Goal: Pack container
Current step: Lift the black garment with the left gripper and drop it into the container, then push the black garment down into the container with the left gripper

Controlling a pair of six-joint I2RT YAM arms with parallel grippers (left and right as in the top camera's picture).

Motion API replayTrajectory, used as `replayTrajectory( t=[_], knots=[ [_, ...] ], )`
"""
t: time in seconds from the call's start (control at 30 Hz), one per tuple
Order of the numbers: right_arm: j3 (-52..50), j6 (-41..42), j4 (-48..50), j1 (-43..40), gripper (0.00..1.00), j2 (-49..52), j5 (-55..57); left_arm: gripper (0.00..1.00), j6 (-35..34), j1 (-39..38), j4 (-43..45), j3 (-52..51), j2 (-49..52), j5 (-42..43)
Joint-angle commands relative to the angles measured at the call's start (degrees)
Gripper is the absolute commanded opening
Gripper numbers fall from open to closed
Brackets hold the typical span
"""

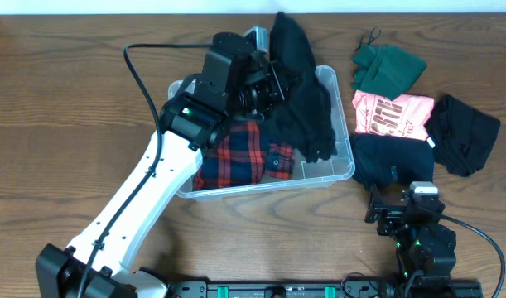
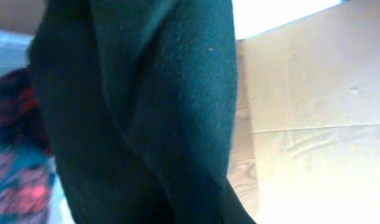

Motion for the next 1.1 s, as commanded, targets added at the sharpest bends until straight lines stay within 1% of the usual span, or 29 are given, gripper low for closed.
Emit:
replayTrajectory(
  t=[0.0, 0.1, 0.17, 0.37, 0.43, 0.5, 0.53, 0.57, 0.73, 0.83, 0.97, 1.0, 1.07],
  knots=[
    [-0.17, 0.74, 0.13, -0.37, 0.99, -0.31, 0.00, 0.06, -0.39, 0.02, -3.32, -0.20, -2.10, -4.59],
    [-0.17, 0.76, 0.13, -0.37, 0.99, -0.31, 0.00, 0.06, 0.20, 0.04, -10.01, -2.54, -2.08, -11.61],
    [-0.17, 0.74, 0.13, -0.37, 0.99, -0.31, 0.00, 0.06, 0.20, 0.31, -12.96, -4.81, -2.08, -14.80],
    [-0.17, 0.74, 0.13, -0.37, 0.99, -0.31, 0.00, 0.06, 0.22, 2.75, -14.36, -12.22, -2.10, -15.54],
    [-0.17, 0.74, 0.13, -0.37, 0.99, -0.31, 0.00, 0.17, 2.12, 4.39, -15.41, -12.55, -2.12, -16.37],
    [-0.17, 0.74, 0.13, -0.37, 0.99, -0.31, 0.00, 0.39, 3.65, 6.43, -16.74, -12.52, -2.60, -17.51],
    [-0.17, 0.74, 0.13, -0.37, 0.99, -0.31, 0.00, 0.55, 3.65, 7.48, -17.75, -12.52, -2.99, -18.45],
    [-0.17, 0.74, 0.13, -0.37, 0.99, -0.31, 0.00, 0.62, 3.67, 8.74, -18.91, -12.52, -3.65, -19.37],
    [-0.17, 0.74, 0.13, -0.37, 0.99, -0.31, 0.00, 0.63, 4.33, 14.23, -22.86, -12.52, -7.72, -20.24],
    [-0.17, 0.74, 0.13, -0.37, 0.99, -0.31, 0.00, 0.62, 4.31, 15.02, -22.18, -12.52, -10.23, -18.67],
    [-0.17, 0.74, 0.13, -0.37, 0.99, -0.31, 0.00, 0.58, 4.33, 14.69, -16.11, -12.52, -13.09, -15.26],
    [-0.17, 0.74, 0.13, -0.37, 0.99, -0.31, 0.00, 0.58, 5.05, 14.45, -13.14, -12.52, -13.42, -15.32],
    [-0.17, 0.74, 0.13, -0.37, 0.99, -0.31, 0.00, 0.57, 8.70, 14.03, -7.48, -12.52, -13.25, -15.56]
  ],
)
